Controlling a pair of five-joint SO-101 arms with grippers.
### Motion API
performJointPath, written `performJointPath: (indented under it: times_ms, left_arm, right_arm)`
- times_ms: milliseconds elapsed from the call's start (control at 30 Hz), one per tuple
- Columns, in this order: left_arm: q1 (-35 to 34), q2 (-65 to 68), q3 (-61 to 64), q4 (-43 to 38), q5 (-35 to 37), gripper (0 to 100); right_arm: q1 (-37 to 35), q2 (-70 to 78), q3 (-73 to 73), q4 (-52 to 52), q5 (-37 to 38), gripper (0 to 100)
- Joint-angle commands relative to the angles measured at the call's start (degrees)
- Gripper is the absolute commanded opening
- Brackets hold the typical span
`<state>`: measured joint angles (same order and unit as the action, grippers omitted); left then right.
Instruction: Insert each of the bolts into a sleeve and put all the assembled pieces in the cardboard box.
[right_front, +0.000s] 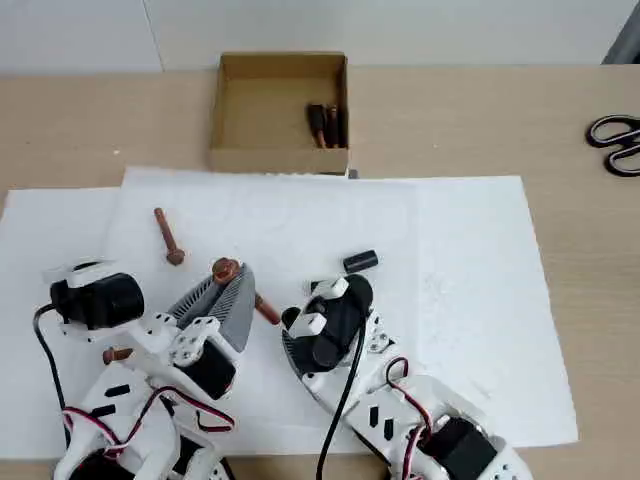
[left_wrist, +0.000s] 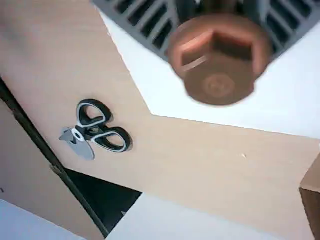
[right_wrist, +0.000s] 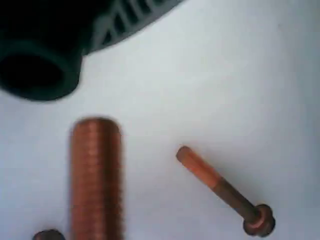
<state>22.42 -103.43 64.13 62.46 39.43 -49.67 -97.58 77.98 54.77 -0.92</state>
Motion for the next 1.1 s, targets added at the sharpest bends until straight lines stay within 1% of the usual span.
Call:
performJointPath:
  times_ms: [0,133,367,467,533,667,900,967,1067]
  left_arm:
    - [0.5,-0.4,0.8,-3.3,0.2,1]
    - [0.5,-0.4,2.0,-4.7,0.2,1]
    - [0.6,-0.4,2.3,-4.3,0.1,1]
    - [0.8,-0.3,2.3,-3.3,0.1,1]
    - [2.1,-0.3,2.8,-2.3,-0.6,1]
    - [4.4,-0.3,3.3,-1.9,-2.6,1]
    - [4.4,-0.3,3.6,-0.6,-2.8,1]
    - [4.7,-0.3,3.6,0.9,-4.2,1]
    - [8.0,-0.4,3.3,4.2,-8.1,1]
  right_arm:
    - [-1.4,-0.6,-1.0,-1.5,-0.7,0.3]
    - [-2.7,-0.6,-2.9,-1.5,-0.7,0.3]
    - [-2.7,-0.6,-2.9,-1.5,-0.3,0.3]
    - [-2.7,-0.6,-3.0,-2.0,2.8,0.3]
    - [-2.6,-0.6,-3.5,-3.5,4.0,0.3]
    - [-2.5,-0.2,-4.0,-4.3,4.3,0.3]
    - [-2.5,-0.5,-4.0,-4.3,4.3,0.3]
    - [-2.5,-0.5,-4.1,-4.3,4.3,0.3]
    - [-2.5,-0.5,-4.1,-4.3,4.3,0.3]
